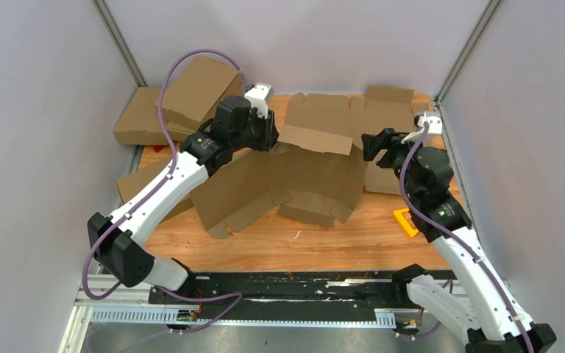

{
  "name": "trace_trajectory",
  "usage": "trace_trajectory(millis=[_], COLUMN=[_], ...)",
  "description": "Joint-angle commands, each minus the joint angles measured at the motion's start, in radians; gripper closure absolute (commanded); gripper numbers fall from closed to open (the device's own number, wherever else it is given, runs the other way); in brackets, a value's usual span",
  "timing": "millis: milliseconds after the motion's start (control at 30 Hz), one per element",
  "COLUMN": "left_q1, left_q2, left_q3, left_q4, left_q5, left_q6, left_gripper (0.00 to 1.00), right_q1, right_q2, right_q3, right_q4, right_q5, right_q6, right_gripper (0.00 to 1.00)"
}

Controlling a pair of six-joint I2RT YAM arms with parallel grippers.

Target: Fold the paper box

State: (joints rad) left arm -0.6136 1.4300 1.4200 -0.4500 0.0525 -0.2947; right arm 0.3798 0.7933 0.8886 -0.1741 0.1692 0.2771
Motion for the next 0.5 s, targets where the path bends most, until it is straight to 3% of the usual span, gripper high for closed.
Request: trace_trajectory(millis=[0, 267, 467], left_q1=[-0.002, -0.003, -0.002], left_q2=[-0.021, -0.021, -0.022], left_q3=[-0.014, -0.014, -0.014], left_q4=[-0.024, -0.023, -0.021], left_q5=[0.029, 0.036, 0.042], left_q6=[-0.017, -0.023, -0.027], left_gripper=[0.66, 0.66, 0.66], right_q1=[-0.012, -0.011, -0.013], right_q2=[0.042, -0.014, 0.023], right_q3=[0.036, -0.097, -0.094], right_q4=[-0.075, -0.057, -0.034], right_q5=[-0.11, -0.154, -0.154], right_q6=[0.037, 0.038, 0.001], right_gripper=[0.34, 0.42, 0.43])
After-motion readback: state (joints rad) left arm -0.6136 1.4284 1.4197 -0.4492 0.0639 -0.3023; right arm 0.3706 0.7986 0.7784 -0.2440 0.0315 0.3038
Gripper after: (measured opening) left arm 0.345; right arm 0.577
